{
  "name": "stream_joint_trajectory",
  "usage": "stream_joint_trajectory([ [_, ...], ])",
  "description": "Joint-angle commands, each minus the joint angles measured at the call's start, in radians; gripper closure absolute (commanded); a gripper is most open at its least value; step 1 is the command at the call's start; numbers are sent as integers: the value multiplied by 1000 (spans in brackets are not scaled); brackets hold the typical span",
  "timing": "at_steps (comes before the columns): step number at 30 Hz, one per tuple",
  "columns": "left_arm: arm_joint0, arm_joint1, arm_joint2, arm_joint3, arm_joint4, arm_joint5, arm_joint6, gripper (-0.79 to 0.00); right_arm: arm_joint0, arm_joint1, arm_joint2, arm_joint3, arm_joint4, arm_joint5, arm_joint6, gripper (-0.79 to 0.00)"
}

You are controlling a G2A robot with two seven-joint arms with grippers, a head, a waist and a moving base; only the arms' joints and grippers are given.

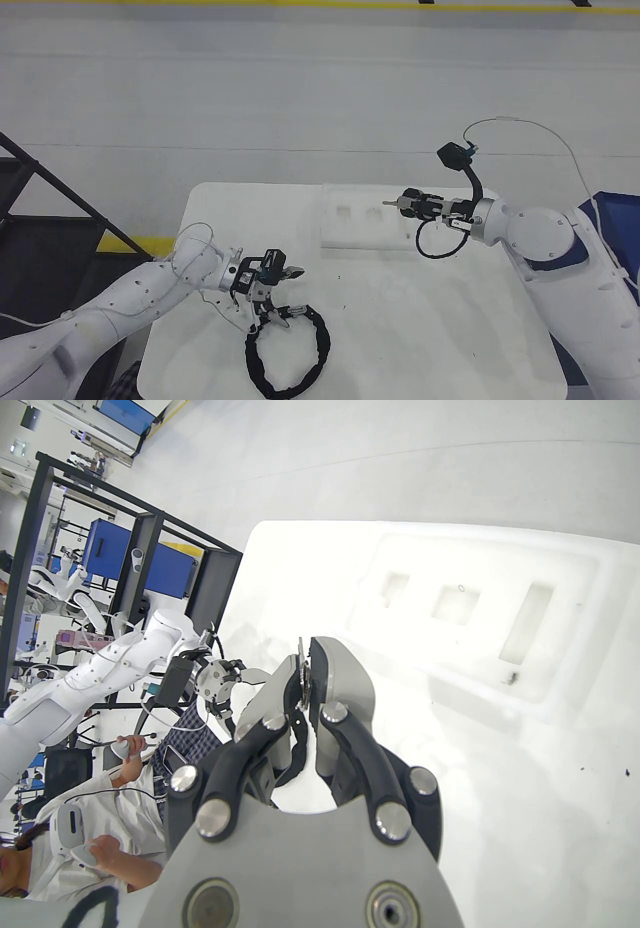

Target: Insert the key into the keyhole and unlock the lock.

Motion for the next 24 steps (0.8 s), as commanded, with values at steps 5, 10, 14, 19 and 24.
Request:
stream_joint_trajectory([
  [5,-27,-17,55,41,46,0,65,-785,0,0,0,0,0,0,0,0],
  [10,-27,-17,55,41,46,0,65,-785,0,0,0,0,0,0,0,0],
  [14,-27,-17,55,41,46,0,65,-785,0,0,0,0,0,0,0,0],
  [19,0,-13,36,27,-6,39,91,-785,0,0,0,0,0,0,0,0],
  [24,80,15,5,17,-88,96,121,-785,0,0,0,0,0,0,0,0],
])
